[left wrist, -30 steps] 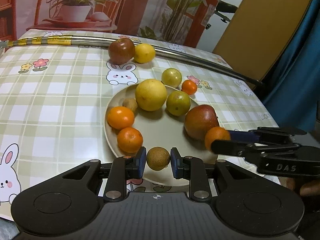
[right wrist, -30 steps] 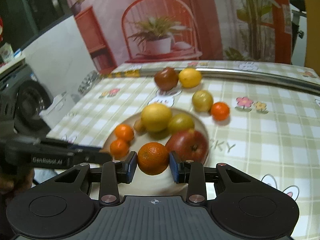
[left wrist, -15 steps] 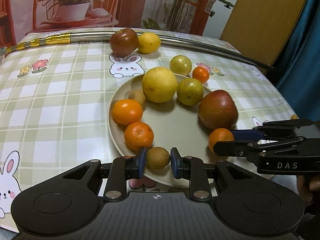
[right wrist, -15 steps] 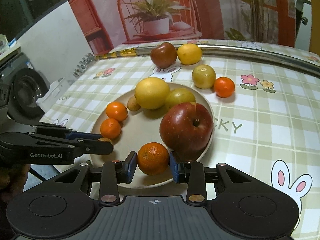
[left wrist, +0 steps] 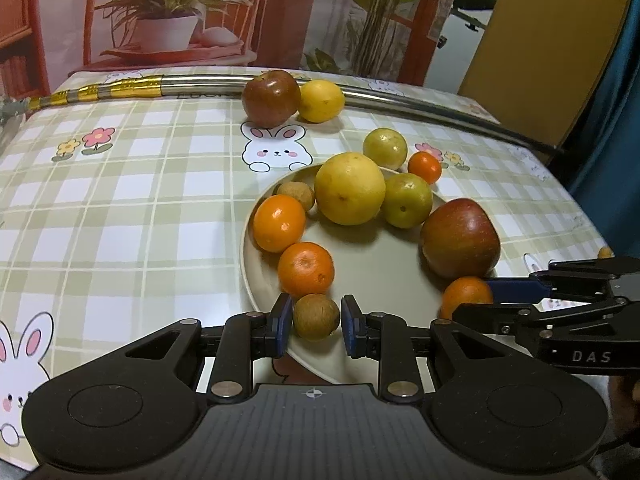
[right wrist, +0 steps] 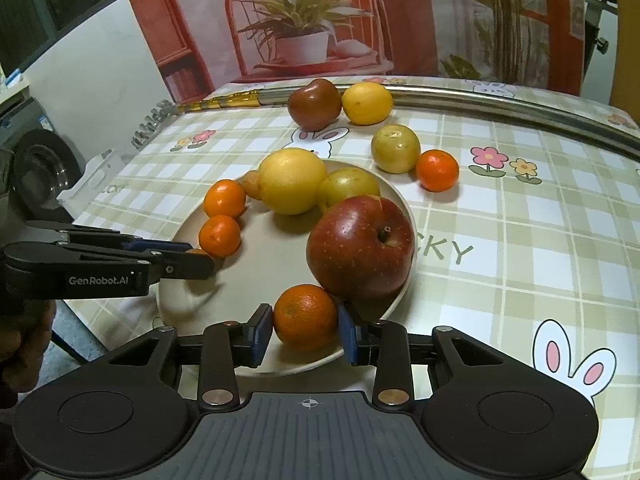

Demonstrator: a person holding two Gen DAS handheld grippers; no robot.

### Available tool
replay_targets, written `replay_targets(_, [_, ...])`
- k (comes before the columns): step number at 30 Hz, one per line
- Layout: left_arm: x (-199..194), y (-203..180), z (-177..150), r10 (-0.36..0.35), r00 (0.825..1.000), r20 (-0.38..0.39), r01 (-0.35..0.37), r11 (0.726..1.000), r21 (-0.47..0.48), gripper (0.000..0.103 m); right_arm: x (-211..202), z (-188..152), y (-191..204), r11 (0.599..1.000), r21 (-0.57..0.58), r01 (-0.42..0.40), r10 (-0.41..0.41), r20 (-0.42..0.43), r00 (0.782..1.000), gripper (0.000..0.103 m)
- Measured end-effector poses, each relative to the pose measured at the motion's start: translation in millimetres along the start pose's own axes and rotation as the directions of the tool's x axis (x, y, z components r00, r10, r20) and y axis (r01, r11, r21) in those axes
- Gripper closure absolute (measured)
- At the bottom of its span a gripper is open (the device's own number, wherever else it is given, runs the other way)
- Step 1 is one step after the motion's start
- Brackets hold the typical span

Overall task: Organize fruits
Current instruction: 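Carry the kiwi over the plate and open the left gripper while right releases the tangerine there, then grasp a small tangerine with the left gripper while right moves to the yellow-green citrus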

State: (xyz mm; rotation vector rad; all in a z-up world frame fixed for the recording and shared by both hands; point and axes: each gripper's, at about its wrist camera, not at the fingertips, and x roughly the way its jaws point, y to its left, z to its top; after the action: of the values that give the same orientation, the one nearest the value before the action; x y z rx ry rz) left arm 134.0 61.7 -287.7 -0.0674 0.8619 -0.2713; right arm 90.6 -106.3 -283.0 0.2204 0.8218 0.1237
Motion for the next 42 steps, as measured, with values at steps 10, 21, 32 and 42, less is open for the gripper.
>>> replay_targets(10, [-26,-4,2,-0.019,0.996,0.09,0.021,1.0,-0.02,0.075,-11,3,2,1.0,-0.019,0.013,-0.012,0.018,1.0,0.069])
replay_targets(21, [-63,6,38,-0.015,0.978,0.208,0.018,1.0,-0.012,0.075,-54,22,-6,0.998,-0.036,0.057,-0.053,0.116,0.992,0.069])
replay_targets(32, [-62,21,78,-0.072,0.975,0.208,0.075,0.997,-0.003,0.075,-78,67,-52,0.991,0.025,0.132,-0.135,0.232,0.963,0.069])
replay_targets(42, [3,-22,120,-0.18,0.983,0.032,0.176,0.978,0.109,0.076,-55,95,-83,0.988,0.038,0.152,-0.157,0.254,0.954,0.069])
